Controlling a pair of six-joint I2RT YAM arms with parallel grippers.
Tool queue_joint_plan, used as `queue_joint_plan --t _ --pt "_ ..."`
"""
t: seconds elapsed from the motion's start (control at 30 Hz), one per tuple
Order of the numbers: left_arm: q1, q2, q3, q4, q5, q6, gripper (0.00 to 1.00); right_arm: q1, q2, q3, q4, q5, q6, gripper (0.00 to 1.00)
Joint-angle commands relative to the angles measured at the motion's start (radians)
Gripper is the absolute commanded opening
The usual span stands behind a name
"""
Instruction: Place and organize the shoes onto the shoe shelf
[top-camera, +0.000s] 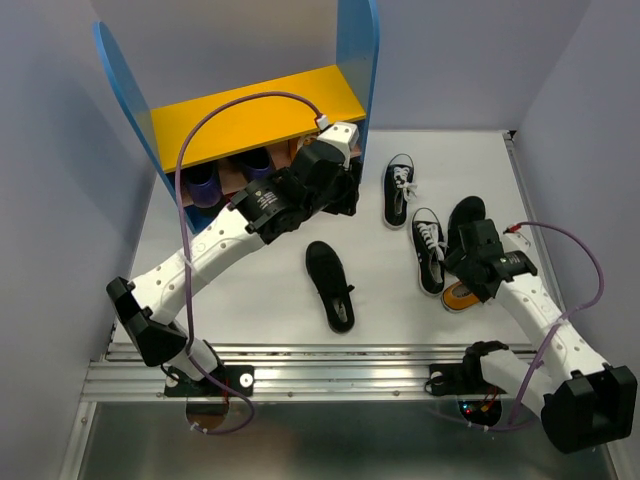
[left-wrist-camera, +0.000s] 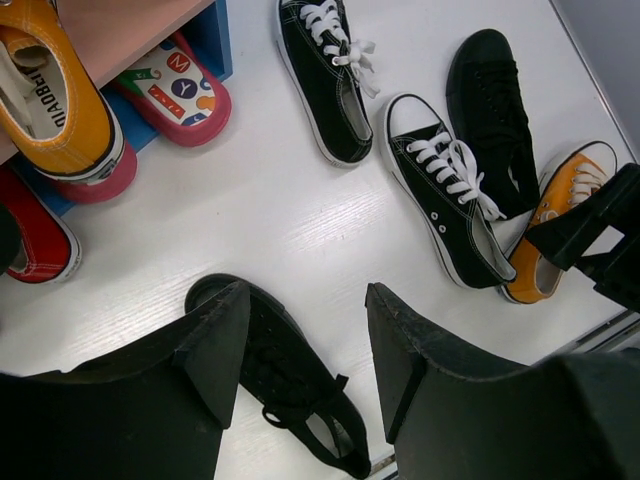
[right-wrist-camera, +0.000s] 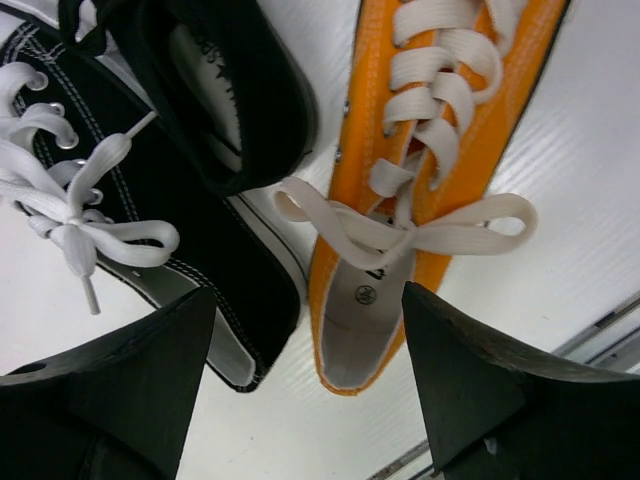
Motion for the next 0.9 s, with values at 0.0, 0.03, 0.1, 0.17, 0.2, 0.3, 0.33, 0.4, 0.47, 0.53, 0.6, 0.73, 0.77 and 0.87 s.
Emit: queue_joint_plan --t 0.0,0.03,0.1,0.17,0.2,0.3,0.33,0.4,0.47,0.53,0.6,0.73,0.77,0.87 --pt "0.005 -0.035 -0.044 0.047 0.017 -0.005 0.61 -0.008 0.022 -0.022 0.111 -0.045 -0.046 0.76" --pt "0.005 -0.036 -0.049 0.049 0.018 -0.008 0.61 -0.008 0.034 -0.027 0.120 -0.051 -0.049 0.73" --pt "0.005 -0.039 -0.065 0.055 0.021 -0.010 0.61 -0.008 0.043 -0.039 0.150 -0.063 -0.052 0.68" --pt "0.005 -0.042 -0.073 0.059 0.023 -0.015 0.61 -0.008 0.059 -0.054 0.168 -0.074 -0.046 0.64" --pt "0.005 -0.044 -0.081 0.059 0.023 -0.015 0.61 -0.008 0.065 -0.057 0.171 -0.077 -0.041 0.63" --pt "0.005 -0.047 -0.090 0.053 0.015 -0.016 0.61 -0.008 0.072 -0.083 0.182 -0.081 -0.015 0.62" --pt "0.005 -0.050 -0.095 0.056 0.015 -0.018 0.61 -0.008 0.071 -0.083 0.182 -0.083 -0.015 0.60" --pt "0.007 -0.052 -0.104 0.056 0.013 -0.021 0.61 -0.008 0.068 -0.109 0.199 -0.089 0.008 0.56" --pt "0.005 -0.056 -0.110 0.058 0.012 -0.022 0.61 -0.008 0.071 -0.132 0.214 -0.092 0.023 0.48" --pt "0.005 -0.056 -0.118 0.056 0.017 -0.016 0.61 -0.008 0.074 -0.163 0.233 -0.086 0.046 0.39" --pt "0.005 -0.059 -0.124 0.053 0.017 -0.016 0.61 -0.008 0.066 -0.175 0.237 -0.065 0.061 0.28" --pt "0.007 -0.076 -0.133 0.050 0.017 -0.016 0.61 -0.008 -0.003 -0.151 0.202 -0.069 0.063 0.01" --pt "0.005 -0.079 -0.131 0.041 0.014 -0.016 0.61 -0.008 -0.064 -0.142 0.178 -0.068 0.052 0.01" --pt "0.005 -0.099 -0.122 0.032 -0.008 -0.021 0.61 -0.008 -0.142 -0.062 0.118 -0.014 0.022 0.01"
